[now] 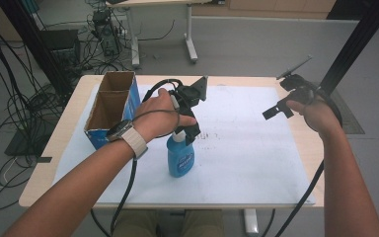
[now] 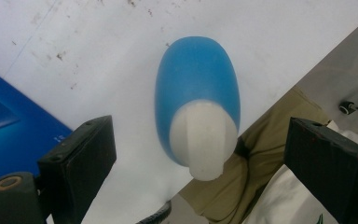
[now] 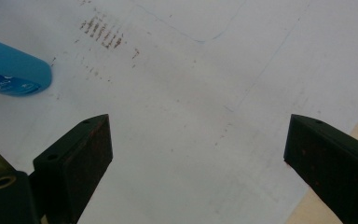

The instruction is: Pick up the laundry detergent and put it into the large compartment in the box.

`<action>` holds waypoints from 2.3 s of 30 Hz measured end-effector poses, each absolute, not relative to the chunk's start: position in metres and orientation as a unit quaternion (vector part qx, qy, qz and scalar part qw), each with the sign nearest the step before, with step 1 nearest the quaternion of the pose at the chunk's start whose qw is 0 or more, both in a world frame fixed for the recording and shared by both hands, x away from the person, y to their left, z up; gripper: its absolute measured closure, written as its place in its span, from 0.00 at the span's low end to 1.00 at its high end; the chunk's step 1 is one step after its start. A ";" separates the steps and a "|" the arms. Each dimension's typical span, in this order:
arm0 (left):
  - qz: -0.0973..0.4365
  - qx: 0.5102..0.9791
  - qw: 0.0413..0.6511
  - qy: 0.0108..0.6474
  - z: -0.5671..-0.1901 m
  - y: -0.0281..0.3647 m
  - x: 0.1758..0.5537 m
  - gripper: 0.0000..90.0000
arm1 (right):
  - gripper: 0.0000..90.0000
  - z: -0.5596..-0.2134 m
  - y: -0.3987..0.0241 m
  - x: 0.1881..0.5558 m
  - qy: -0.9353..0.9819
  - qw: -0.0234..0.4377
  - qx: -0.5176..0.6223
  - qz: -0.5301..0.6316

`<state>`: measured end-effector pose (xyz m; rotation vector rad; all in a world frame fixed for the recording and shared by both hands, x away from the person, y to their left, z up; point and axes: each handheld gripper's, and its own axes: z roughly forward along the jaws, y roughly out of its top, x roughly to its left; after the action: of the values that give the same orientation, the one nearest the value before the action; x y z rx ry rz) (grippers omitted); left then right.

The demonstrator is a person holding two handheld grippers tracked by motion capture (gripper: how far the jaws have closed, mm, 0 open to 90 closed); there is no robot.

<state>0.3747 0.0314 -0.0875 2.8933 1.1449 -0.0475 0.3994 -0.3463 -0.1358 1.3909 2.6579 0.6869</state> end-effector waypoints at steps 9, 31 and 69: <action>-0.018 0.929 0.019 0.370 -0.088 0.034 0.375 0.11 | 0.08 -0.136 -0.345 0.400 0.864 0.032 0.451 0.223; -0.021 0.927 0.025 0.374 -0.088 0.038 0.375 0.11 | 0.08 -0.137 -0.345 0.400 0.863 0.032 0.453 0.222; -0.024 0.927 0.029 0.374 -0.088 0.038 0.373 0.11 | 0.08 -0.136 -0.345 0.399 0.862 0.034 0.453 0.224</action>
<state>0.3733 0.0384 -0.0883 2.8586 1.1542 -0.0755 0.3994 -0.3452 -0.1355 1.3936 2.6515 0.6883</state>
